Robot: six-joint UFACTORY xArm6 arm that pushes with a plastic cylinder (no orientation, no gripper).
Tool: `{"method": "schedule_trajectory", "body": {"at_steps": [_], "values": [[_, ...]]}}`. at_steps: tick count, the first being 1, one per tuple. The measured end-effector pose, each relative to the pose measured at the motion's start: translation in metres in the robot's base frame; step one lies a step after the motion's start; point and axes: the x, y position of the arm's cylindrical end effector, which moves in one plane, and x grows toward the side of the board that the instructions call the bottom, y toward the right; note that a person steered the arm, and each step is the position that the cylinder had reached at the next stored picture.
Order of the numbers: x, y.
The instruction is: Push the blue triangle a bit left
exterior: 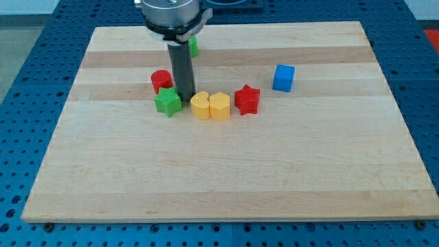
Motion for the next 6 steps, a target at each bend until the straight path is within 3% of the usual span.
{"method": "schedule_trajectory", "body": {"at_steps": [2,6], "values": [[-0.050,0.019],[-0.077,-0.003]]}}
